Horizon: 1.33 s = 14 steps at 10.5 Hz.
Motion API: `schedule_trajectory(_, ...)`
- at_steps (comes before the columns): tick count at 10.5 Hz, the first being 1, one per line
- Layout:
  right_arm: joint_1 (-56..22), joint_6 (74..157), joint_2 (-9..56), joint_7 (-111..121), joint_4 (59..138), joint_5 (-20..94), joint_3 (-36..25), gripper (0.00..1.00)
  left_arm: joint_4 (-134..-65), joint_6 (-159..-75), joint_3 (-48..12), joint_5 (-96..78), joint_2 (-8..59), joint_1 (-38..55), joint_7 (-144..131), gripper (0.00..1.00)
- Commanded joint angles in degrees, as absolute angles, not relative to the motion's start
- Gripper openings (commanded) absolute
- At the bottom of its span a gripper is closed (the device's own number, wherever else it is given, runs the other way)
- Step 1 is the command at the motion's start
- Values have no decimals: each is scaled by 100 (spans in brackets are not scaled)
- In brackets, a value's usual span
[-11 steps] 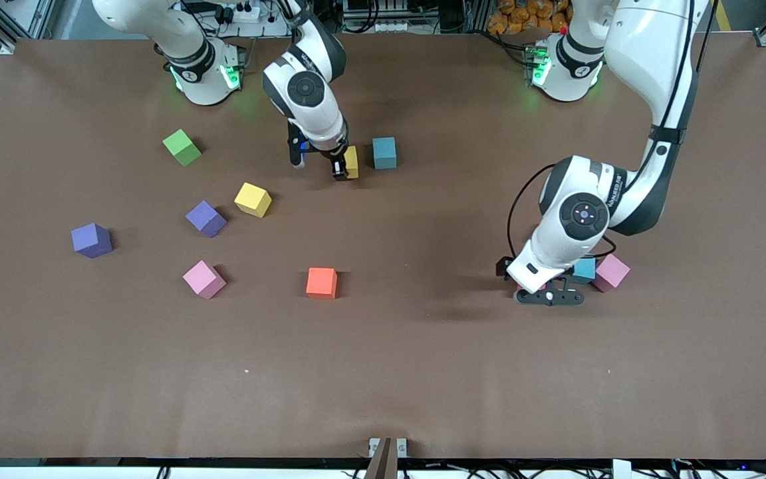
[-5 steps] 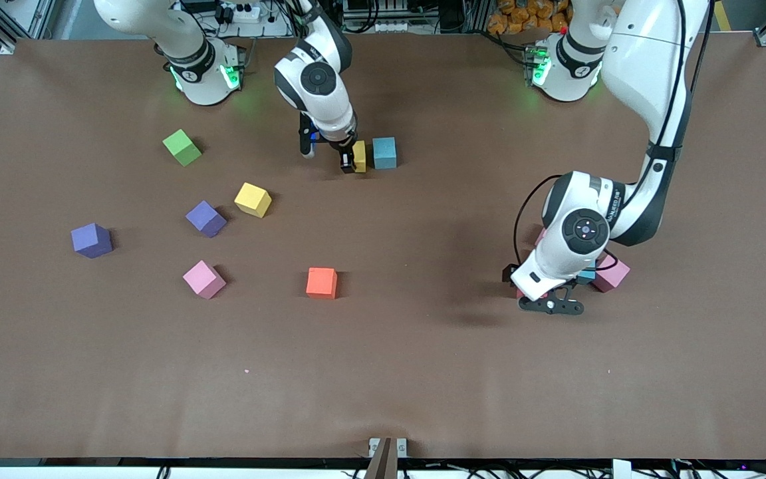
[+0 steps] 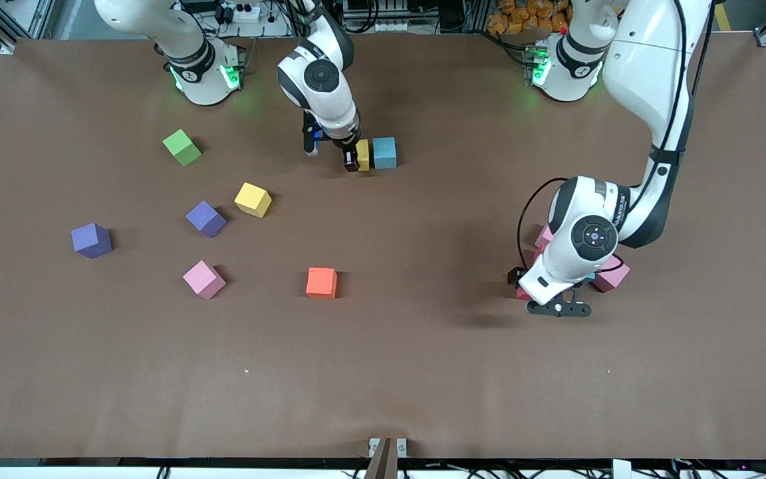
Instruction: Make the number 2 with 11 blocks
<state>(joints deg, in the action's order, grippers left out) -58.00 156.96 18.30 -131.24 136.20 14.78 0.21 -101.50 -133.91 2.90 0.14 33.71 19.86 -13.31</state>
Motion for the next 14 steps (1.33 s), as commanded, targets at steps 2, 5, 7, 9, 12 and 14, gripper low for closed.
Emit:
schedule_trajectory(2, -5880, 15899, 1828, -13508, 13623, 1529, 44, 31, -10107, -13395, 343, -220, 3507, 1960, -1152, 100)
schedule_trajectory(5, -5915, 15899, 1846, -13544, 13535, 1529, 44, 31, -10125, -13395, 352, -211, 3568, 1898, -1151, 73)
schedule_trajectory(7, -5924, 15899, 1898, -13579, 13509, 1529, 44, 32, -10169, -13386, 334, -324, 3551, 1898, -1379, 33)
schedule_trajectory(9, -5976, 15960, 1959, -13588, 13509, 1538, 35, 32, -10309, -13298, 212, -475, 3385, 1951, -2001, 27)
schedule_trajectory(12, -6038, 16066, 2065, -13675, 13509, 1529, 35, 34, -10834, -13192, -157, -492, 2964, 1960, -2948, 28)
schedule_trajectory(14, -6047, 16075, 2065, -13685, 13509, 1529, 35, 69, -11204, -13192, -447, -492, 2664, 1969, -3793, 28)
